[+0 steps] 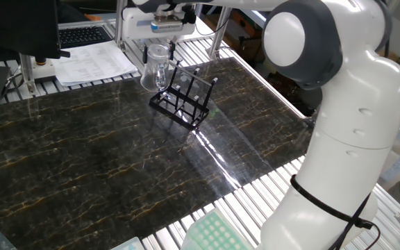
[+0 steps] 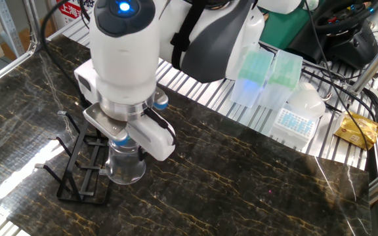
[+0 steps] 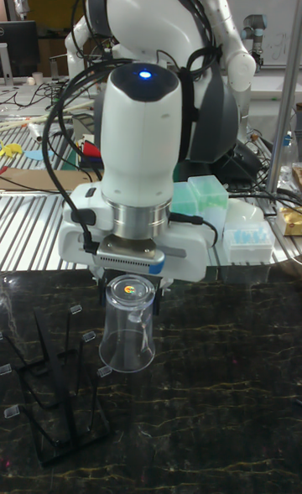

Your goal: Put the cup on the cup rack

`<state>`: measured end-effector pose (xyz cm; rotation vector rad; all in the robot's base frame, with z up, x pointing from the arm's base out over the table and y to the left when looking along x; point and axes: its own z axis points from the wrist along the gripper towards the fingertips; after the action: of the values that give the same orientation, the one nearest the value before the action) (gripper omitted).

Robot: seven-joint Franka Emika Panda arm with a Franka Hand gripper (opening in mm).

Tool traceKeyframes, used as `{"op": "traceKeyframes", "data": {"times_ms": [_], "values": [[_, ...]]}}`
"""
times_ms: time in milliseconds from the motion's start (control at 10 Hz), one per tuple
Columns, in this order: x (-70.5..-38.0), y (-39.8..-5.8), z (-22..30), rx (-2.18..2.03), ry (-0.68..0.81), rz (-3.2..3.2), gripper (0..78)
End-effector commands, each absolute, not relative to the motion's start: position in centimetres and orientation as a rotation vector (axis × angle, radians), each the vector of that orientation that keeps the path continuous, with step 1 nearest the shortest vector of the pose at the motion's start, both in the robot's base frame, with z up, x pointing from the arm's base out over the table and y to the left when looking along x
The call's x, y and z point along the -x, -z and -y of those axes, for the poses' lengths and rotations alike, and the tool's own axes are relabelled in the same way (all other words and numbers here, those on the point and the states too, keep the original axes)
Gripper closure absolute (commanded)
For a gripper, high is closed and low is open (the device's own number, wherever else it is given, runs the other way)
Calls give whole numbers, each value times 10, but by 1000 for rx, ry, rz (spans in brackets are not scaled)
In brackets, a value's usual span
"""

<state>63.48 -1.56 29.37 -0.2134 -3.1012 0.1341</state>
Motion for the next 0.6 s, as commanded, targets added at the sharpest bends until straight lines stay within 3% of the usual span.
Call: {"op": "traceKeyframes", "data": {"times_ms": [100, 600], "values": [[-645, -296, 22, 195, -154, 3108, 764], [-655, -290, 24, 195, -162, 3119, 764]]}}
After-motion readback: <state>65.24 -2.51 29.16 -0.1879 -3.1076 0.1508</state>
